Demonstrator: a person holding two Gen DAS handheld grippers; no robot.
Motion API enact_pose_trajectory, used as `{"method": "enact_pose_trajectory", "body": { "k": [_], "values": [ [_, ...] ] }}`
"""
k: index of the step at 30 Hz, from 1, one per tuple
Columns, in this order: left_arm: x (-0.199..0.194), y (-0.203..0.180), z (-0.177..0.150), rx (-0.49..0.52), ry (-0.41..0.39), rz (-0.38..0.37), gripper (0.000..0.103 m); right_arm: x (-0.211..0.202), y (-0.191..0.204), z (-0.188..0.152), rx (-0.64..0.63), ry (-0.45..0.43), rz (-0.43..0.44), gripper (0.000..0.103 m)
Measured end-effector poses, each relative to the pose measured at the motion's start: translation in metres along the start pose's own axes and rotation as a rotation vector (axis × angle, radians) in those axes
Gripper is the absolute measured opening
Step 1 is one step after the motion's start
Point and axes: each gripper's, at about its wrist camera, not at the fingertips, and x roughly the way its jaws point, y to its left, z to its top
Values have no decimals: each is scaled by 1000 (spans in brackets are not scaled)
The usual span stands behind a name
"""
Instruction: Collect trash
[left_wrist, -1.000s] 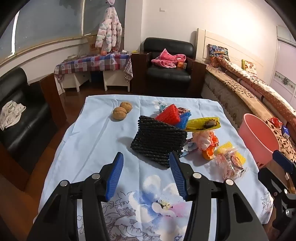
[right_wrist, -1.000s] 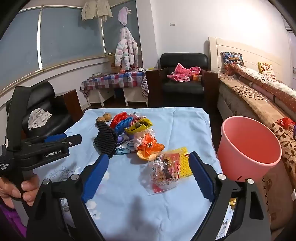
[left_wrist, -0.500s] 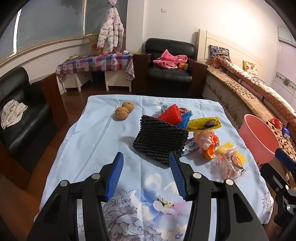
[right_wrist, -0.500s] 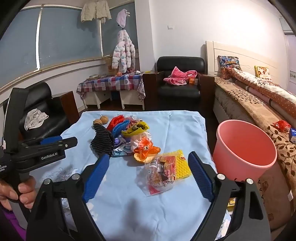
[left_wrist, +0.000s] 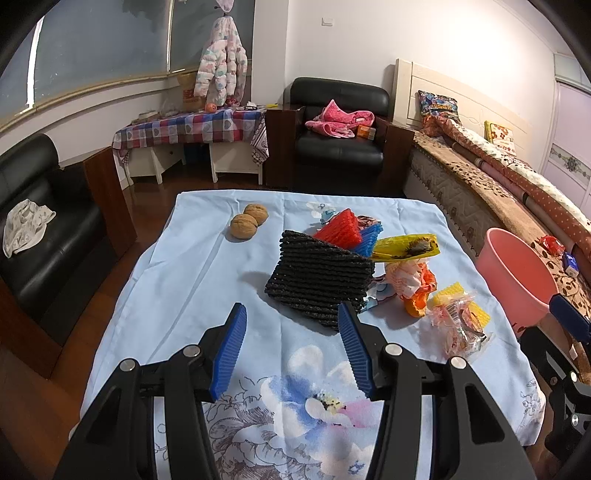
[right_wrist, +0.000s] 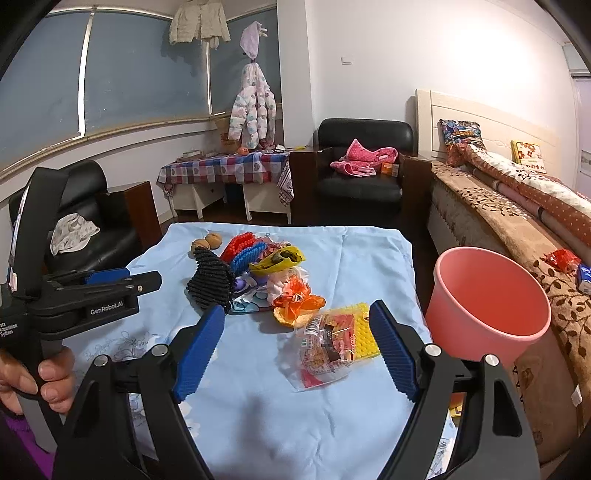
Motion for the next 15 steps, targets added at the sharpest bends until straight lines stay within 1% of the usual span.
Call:
{"method": "enact_pose_trajectory", "body": {
  "k": [7,9,10,14,15],
  "values": [
    [-2,-2,-2,-4,12,-6,51,0,-2,-2,17,8,9,81],
    [-5,-1,-1,-11,7,1,51,0,-1,-1,14,3,9,79],
    [-6,-2,-1,-12,4,2,51,-1,-1,-1,12,0,8,76],
    [-6,-2,-1,-15,11,-6,51,-4,0,-1,11,7,7,76],
    [-9,-3,-1,-12,1,-3,51,-5,1,-2,6,3,3,76]
  ]
}}
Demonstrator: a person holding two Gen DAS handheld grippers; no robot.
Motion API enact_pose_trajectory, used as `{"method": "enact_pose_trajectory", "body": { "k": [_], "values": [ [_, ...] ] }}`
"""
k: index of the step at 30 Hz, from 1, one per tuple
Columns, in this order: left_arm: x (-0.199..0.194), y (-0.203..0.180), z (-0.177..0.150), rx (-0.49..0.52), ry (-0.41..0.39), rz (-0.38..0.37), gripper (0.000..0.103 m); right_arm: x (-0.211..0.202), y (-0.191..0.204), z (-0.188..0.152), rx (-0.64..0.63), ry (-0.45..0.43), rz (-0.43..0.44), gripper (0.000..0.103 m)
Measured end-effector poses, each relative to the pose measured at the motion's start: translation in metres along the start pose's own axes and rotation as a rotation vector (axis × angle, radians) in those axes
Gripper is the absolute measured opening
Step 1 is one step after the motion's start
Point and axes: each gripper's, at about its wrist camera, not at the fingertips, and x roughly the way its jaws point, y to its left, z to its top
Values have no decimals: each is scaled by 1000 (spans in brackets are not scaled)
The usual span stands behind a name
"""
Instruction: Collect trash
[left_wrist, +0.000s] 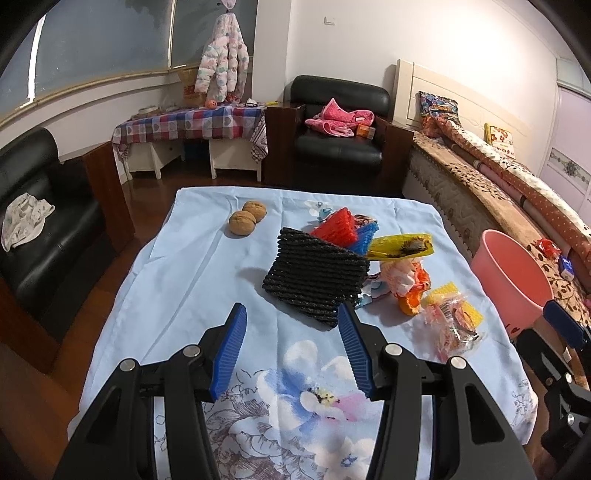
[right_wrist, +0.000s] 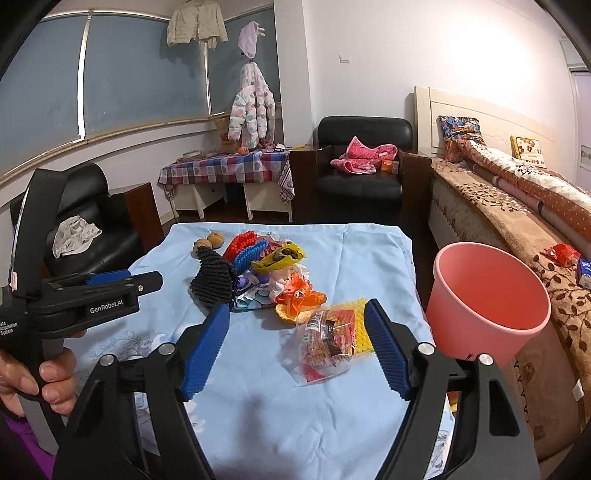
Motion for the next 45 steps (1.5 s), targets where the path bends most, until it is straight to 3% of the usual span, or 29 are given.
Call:
{"method": "enact_pose_trajectory", "body": {
  "k": [12,35,45],
  "values": [
    [-6,12,12,-64,4,-8,51,-6,-6,23,36,-38,-19,76],
    [-18,4,-7,-34,-22,3,51,-13,-2,-1,68,-11,-35,76],
    [-17,5,-5,-36,-34,13,51,-11,1,3,53,-18,-45,76]
  ]
}}
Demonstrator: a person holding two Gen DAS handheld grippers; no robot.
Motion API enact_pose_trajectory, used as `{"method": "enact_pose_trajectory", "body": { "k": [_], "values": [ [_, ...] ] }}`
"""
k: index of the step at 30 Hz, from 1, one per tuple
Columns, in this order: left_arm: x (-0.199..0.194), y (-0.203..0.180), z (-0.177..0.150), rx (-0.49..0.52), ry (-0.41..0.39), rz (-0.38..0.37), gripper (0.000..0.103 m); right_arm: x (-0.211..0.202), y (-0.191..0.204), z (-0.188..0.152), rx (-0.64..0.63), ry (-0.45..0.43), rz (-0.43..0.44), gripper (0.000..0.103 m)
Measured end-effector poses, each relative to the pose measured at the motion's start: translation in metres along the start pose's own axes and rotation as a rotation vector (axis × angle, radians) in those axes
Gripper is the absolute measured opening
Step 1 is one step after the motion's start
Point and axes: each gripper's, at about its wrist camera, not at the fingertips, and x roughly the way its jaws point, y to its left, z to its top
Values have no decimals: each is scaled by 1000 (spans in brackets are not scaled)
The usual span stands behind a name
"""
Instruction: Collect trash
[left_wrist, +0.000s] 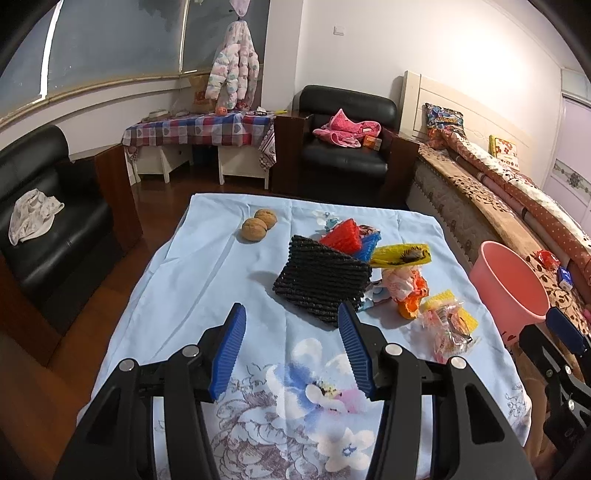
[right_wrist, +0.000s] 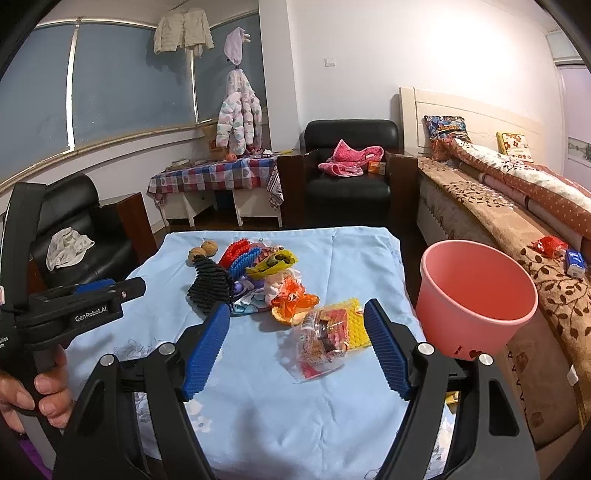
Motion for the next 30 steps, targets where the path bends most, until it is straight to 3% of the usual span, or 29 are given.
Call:
{"method": "enact_pose_trajectory", "body": {
  "k": [11,21,27,30],
  "values": [
    [29,3,5,-12,53,-29,55,27,-14,-5,37,69,-8,76],
    [56,22,17,-83,98,-140,57,54,-40,-15,121,153,-4,69],
    [73,17,43,-181,157,-206,57,60,-42,-16,108,152,6,69],
    [85,9,58,-219,184,-204,57,62,-43,-17,109,150,14,69]
  ]
}}
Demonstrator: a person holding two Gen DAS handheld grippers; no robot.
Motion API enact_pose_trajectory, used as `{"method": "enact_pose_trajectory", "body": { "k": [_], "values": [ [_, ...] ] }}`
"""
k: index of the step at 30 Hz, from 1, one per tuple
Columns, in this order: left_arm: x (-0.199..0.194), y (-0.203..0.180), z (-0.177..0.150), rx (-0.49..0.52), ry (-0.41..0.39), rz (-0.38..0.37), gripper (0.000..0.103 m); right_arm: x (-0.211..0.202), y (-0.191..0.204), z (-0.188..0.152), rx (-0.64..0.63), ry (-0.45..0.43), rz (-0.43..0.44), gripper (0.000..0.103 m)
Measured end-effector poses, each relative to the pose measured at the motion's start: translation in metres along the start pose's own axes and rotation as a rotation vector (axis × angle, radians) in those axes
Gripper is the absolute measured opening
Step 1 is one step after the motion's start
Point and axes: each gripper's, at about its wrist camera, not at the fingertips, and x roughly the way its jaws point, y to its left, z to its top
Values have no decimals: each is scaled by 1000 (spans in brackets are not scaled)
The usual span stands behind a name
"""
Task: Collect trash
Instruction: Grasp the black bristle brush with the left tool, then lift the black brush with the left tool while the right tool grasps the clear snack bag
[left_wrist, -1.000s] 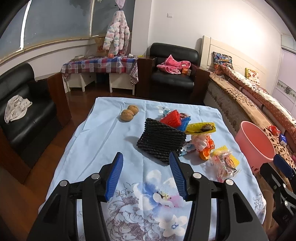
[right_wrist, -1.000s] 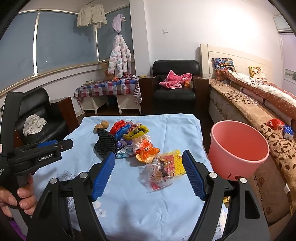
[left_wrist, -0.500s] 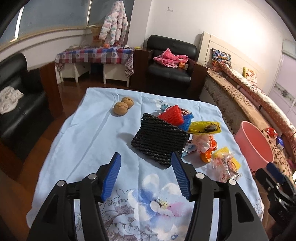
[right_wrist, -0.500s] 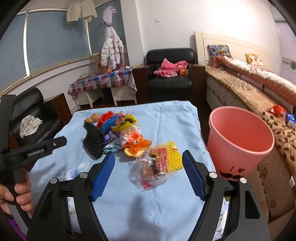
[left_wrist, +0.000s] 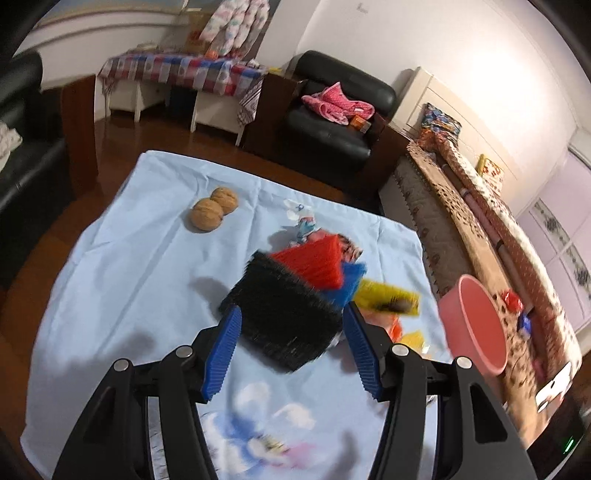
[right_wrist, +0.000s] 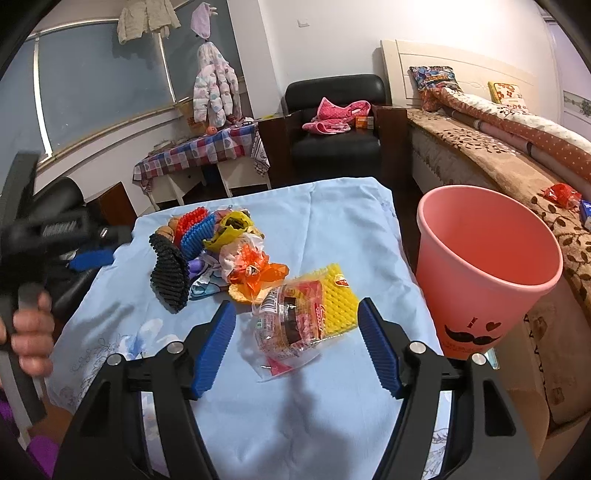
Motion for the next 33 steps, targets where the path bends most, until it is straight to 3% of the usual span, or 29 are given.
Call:
{"method": "enact_pose_trajectory", "body": {
  "k": [6,8,10,13,16,24,26,33],
  "values": [
    [34,-2,15,-79,69,23,52,3,-7,-1,19,9,25,69],
    [44,0,15,-93,95,18,45,4,-9,-2,24,11,32,69],
    [54,6,13,-113,122,17,28,6,-10,-3,29,16,38,69],
    [60,14,7,-128,148,-8,11,9,-12,-4,43,31,55,69],
    [58,21,2,-113,135,-14,2,13,-13,-5,55,45,63,69],
    [30,27,-6,-40,74,-57,1,16,-14,-7,82,71,59,68],
    [21,27,-10,-21,60,-69,1,17,-14,-7,84,78,58,63],
    [-11,23,-17,64,-17,-126,1,12,0,-3,39,67,68,59]
  ]
}}
